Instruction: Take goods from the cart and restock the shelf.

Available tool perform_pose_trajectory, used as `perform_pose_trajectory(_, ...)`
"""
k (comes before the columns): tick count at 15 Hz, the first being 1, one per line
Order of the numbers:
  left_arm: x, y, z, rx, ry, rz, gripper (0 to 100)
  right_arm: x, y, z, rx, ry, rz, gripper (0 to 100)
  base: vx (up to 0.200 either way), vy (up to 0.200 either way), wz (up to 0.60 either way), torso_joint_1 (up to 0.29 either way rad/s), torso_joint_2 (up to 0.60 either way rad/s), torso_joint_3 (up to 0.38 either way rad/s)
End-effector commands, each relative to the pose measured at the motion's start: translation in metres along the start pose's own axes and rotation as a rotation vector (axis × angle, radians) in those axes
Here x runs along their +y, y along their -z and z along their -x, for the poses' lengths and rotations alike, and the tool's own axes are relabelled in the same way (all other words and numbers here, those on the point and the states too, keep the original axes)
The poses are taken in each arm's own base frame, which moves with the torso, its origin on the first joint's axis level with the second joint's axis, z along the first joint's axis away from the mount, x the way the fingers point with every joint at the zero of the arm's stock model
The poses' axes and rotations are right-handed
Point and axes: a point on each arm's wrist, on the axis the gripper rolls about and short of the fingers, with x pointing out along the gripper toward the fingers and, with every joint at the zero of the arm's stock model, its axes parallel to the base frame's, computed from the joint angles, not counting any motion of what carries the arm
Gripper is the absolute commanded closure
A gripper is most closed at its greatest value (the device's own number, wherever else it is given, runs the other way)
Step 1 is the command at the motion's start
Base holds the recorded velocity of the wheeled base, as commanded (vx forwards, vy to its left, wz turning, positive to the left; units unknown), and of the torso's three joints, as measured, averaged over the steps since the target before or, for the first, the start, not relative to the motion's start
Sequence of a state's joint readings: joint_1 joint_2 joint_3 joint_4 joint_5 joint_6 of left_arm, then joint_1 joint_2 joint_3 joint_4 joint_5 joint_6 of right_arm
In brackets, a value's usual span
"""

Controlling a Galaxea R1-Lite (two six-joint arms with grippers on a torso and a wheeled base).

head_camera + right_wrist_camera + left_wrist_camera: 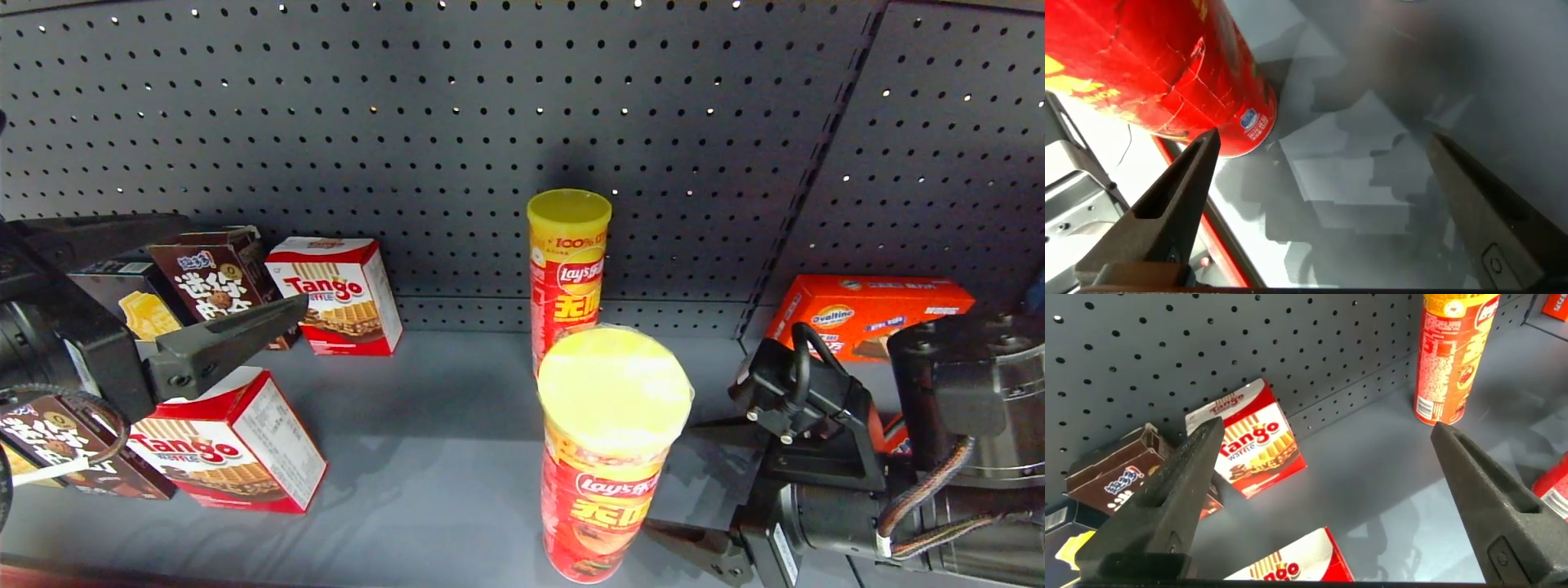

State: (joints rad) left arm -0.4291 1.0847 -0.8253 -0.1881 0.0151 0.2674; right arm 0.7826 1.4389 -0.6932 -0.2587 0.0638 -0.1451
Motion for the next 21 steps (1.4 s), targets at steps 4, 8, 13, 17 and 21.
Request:
perform_pose_trajectory(4, 0.0, 0.0, 0.0, 0.001, -0.001, 0.002, 0, 0.003, -0.001, -0.004, 0.006, -0.012, 0.006, 0, 0.0, 0.0, 0.0, 0.0, 0.0, 0.0)
perform_pose_trajectory(8, 0.0, 0.001, 0.0, 0.002, 0.001, 0.002, 0, 0.004, 0.0, -0.007, 0.015, -0.02, 0.009, 0, 0.0, 0.0, 0.0, 0.0, 0.0, 0.0)
perform_pose_trajectory(13, -0.003, 0.011, -0.001, 0.002, 0.001, 0.004, 0, 0.005, -0.001, -0.007, 0.01, -0.024, 0.011, 0, 0.0, 0.0, 0.0, 0.0, 0.0, 0.0)
perform_pose_trajectory(17, -0.002, 0.01, -0.001, -0.004, -0.001, 0.004, 0, 0.005, -0.002, -0.009, 0.013, -0.026, 0.012, 0, 0.0, 0.0, 0.0, 0.0, 0.0, 0.0)
perform_pose_trajectory(21, -0.003, 0.01, -0.001, -0.002, 0.0, 0.004, 0, 0.006, -0.001, -0.012, 0.021, -0.028, 0.012, 0, 0.0, 0.0, 0.0, 0.0, 0.0, 0.0)
